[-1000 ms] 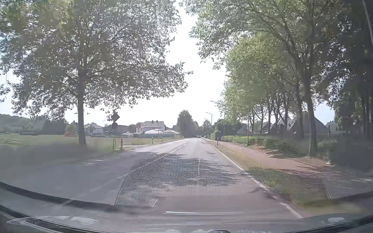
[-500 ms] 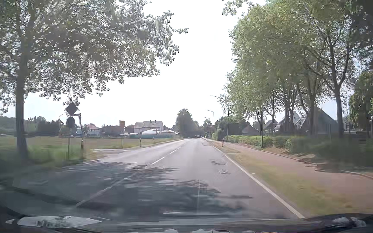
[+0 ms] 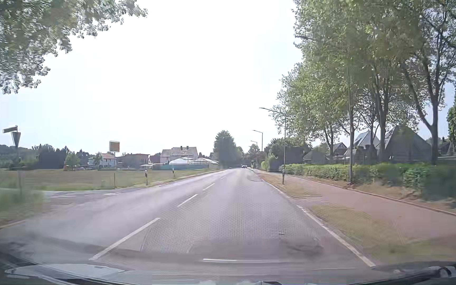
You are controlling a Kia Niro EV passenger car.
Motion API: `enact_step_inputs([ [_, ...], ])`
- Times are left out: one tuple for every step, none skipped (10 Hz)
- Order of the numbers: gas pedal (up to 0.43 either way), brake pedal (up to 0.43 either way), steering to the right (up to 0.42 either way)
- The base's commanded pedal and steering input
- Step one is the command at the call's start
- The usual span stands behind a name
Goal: Follow the waypoints while adhering to traffic rules and regulations
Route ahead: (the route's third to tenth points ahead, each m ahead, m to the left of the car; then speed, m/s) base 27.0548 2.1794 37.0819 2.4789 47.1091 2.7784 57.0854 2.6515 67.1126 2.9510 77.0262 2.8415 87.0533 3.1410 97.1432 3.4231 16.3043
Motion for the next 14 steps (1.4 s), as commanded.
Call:
enact_step_inputs([
  [0.169,0.000,0.000],
  [0.169,0.000,0.000],
  [0.157,0.000,0.001],
  [0.157,0.000,0.001],
  [0.157,0.000,0.001],
  [0.157,0.000,-0.003],
  [0.157,0.000,-0.005],
  [0.157,0.000,-0.006],
  [0.157,0.000,-0.006],
  [0.157,0.000,-0.006],
  [0.157,0.000,-0.006],
  [0.157,0.000,-0.007],
  [0.157,0.000,-0.006],
  [0.157,0.000,-0.007],
])
